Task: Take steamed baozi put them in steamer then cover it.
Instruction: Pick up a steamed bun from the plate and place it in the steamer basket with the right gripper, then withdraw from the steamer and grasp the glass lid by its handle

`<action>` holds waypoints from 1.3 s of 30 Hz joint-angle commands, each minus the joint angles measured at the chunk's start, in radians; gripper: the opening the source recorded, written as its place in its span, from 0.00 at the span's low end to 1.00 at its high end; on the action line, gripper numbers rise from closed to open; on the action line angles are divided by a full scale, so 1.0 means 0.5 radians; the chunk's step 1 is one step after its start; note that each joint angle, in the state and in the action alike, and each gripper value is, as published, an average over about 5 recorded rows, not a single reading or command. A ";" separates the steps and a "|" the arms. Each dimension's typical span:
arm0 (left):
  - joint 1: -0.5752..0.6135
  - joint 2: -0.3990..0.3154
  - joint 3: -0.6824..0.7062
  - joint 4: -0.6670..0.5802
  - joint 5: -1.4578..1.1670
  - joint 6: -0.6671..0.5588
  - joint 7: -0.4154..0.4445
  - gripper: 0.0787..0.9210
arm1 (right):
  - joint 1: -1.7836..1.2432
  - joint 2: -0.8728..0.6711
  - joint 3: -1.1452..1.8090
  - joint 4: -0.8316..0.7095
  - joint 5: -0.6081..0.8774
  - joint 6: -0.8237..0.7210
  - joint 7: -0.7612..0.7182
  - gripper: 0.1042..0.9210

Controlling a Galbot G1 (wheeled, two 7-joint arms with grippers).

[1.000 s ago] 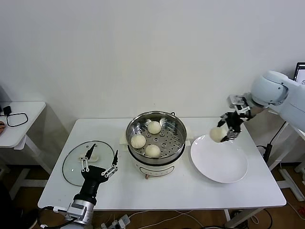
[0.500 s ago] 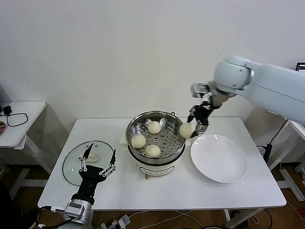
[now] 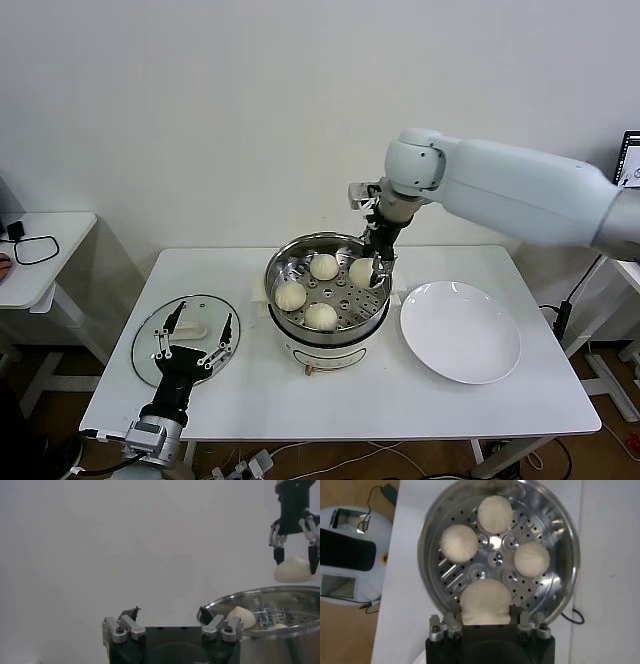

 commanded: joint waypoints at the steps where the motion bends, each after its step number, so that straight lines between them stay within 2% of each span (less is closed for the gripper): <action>1: -0.009 0.002 -0.025 0.016 -0.006 -0.001 0.006 0.88 | -0.208 0.186 0.026 -0.266 -0.152 -0.004 -0.007 0.69; 10: -0.015 0.001 -0.028 0.026 -0.006 0.000 0.007 0.88 | -0.329 0.235 0.109 -0.378 -0.236 0.010 -0.009 0.69; 22: -0.015 -0.003 -0.027 0.023 -0.008 0.000 0.008 0.88 | -0.362 0.212 0.143 -0.378 -0.271 0.016 -0.012 0.70; 26: -0.015 -0.003 -0.027 0.030 -0.006 -0.001 0.008 0.88 | -0.360 0.184 0.181 -0.355 -0.244 0.016 -0.007 0.76; 33: -0.009 -0.003 -0.029 0.026 -0.004 -0.001 0.006 0.88 | -0.227 -0.017 0.313 -0.270 -0.157 0.041 -0.069 0.88; 39: -0.018 -0.006 -0.030 0.026 -0.010 0.008 0.002 0.88 | -0.173 -0.377 0.528 -0.100 -0.059 0.070 -0.122 0.88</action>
